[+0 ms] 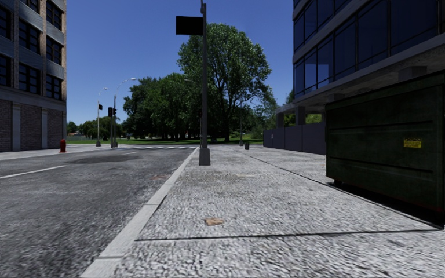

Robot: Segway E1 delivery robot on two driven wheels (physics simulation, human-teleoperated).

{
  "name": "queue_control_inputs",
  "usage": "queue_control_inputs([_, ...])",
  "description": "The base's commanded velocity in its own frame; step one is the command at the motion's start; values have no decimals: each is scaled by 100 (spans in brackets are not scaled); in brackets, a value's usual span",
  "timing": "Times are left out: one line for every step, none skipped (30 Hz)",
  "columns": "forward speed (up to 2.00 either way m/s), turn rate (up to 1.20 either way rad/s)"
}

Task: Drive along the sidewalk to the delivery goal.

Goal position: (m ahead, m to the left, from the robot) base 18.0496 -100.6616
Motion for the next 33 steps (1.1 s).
queue_control_inputs([200,0])
queue_control_inputs([200,0])
queue_control_inputs([200,0])
queue_control_inputs([200,0])
queue_control_inputs([200,0])
queue_control_inputs([200,0])
queue_control_inputs([200,0])
queue_control_inputs([200,0])
queue_control_inputs([200,0])
queue_control_inputs([200,-6])
queue_control_inputs([200,-22])
queue_control_inputs([200,-22])
queue_control_inputs([200,-26])
queue_control_inputs([200,-27])
queue_control_inputs([200,-27])
queue_control_inputs([200,-27])
queue_control_inputs([200,-28])
queue_control_inputs([200,-28])
queue_control_inputs([200,-28])
queue_control_inputs([200,-28])
queue_control_inputs([200,-28])
queue_control_inputs([200,-28])
queue_control_inputs([200,-28])
queue_control_inputs([200,-28])
queue_control_inputs([200,-28])
queue_control_inputs([200,-28])
queue_control_inputs([200,-28])
queue_control_inputs([200,-28])
queue_control_inputs([200,-28])
queue_control_inputs([200,-28])
queue_control_inputs([200,-28])
queue_control_inputs([200,-28])
queue_control_inputs([200,-28])
